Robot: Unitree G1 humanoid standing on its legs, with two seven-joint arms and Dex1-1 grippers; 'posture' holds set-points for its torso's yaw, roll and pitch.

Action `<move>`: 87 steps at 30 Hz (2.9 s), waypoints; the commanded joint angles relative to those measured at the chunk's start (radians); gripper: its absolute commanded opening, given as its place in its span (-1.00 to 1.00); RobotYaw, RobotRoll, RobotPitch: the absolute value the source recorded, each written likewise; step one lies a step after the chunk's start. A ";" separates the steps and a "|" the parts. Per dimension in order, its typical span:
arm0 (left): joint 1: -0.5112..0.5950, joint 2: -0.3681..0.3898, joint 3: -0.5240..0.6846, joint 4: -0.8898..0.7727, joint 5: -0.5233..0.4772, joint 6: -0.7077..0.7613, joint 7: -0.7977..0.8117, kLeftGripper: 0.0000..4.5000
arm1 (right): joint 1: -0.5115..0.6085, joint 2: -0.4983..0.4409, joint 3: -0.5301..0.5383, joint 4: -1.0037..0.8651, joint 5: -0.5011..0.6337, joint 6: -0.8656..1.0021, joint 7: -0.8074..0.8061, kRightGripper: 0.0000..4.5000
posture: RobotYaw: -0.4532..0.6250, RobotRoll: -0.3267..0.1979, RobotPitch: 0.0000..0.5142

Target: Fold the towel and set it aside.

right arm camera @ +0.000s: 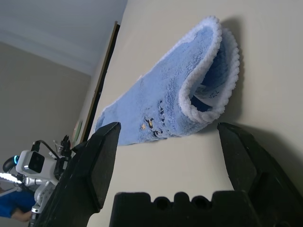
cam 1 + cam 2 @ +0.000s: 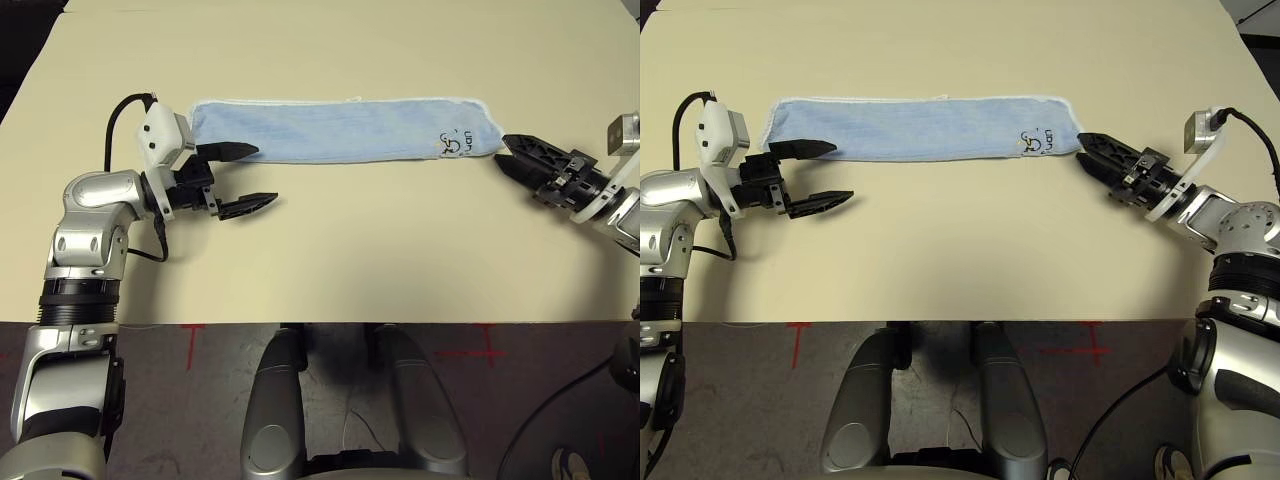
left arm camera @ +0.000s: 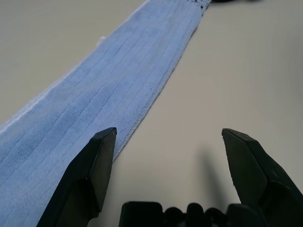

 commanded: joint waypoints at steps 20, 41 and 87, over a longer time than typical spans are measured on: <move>0.016 0.016 -0.021 -0.019 0.008 -0.005 0.009 1.00 | -0.049 0.062 -0.004 0.029 0.015 -0.059 -0.151 -0.35 | -0.13 0.25 0.41; -0.023 -0.005 -0.025 0.014 -0.005 0.006 0.018 1.00 | 0.023 -0.088 -0.012 0.019 0.016 -0.087 -0.120 -0.99 | -0.19 0.25 0.35; -0.022 0.006 -0.029 0.029 0.005 -0.001 0.024 1.00 | -0.142 0.166 0.454 -0.202 -0.178 -0.195 0.109 -0.99 | -0.12 0.25 0.31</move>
